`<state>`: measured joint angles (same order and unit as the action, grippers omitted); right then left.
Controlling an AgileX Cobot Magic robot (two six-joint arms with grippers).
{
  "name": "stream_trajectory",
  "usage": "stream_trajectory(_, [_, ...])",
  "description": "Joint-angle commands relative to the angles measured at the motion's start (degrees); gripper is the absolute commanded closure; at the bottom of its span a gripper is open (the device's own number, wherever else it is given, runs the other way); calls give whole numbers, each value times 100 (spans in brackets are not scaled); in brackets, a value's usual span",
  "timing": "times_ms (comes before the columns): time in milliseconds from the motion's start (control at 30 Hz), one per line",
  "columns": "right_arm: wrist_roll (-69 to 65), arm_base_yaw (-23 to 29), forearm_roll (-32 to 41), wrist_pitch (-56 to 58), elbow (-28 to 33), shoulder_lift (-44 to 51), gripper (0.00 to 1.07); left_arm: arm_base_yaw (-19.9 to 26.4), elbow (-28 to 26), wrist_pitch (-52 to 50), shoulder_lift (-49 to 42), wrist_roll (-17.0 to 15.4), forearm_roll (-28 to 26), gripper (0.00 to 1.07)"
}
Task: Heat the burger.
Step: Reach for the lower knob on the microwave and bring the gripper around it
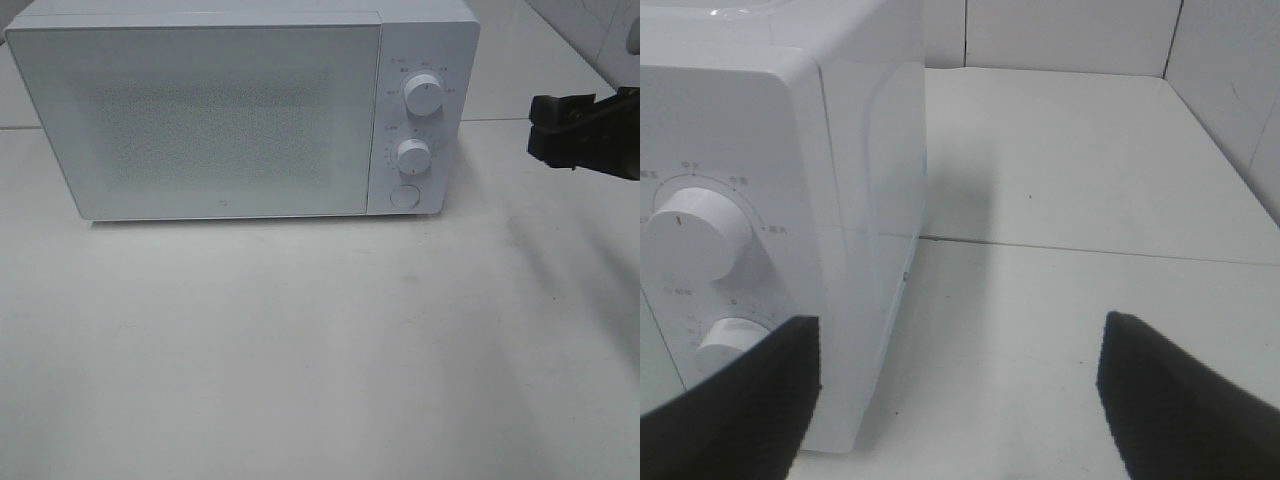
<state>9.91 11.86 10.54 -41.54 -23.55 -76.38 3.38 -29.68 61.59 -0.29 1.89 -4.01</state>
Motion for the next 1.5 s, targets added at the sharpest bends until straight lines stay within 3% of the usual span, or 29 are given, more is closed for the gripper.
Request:
stream_trajectory(33, [218,470,584,-699,6,-418,33,0,6,-23,-92,-6,23,6])
stream_trajectory(200, [223,985,1071,-1278,6,-779,33,0,6,-23,-92,-6,23,6])
stream_trajectory(267, [241,1387,1662,-1885,6,-1180,33,0,6,-23,-92,-6,23,6])
stream_trajectory(367, [246,1490,1816,-2005,6,-1261,33,0,6,-23,-92,-6,23,6])
stream_trajectory(433, [378,1896,2366,-2624,6,-1662,33,0,6,-23,-92,-6,23,6])
stream_trajectory(700, [435,2532,2578,-3512,-17,-2303,33,0,6,-23,-92,-6,23,6])
stream_trajectory(967, [435,2773,2916,-3862,-97,-2590,33,0,6,-23,-92,-6,23,6])
stream_trajectory(1500, [739,2836,3266,-3856,-837,-2716,33,0,6,-23,-92,-6,23,6])
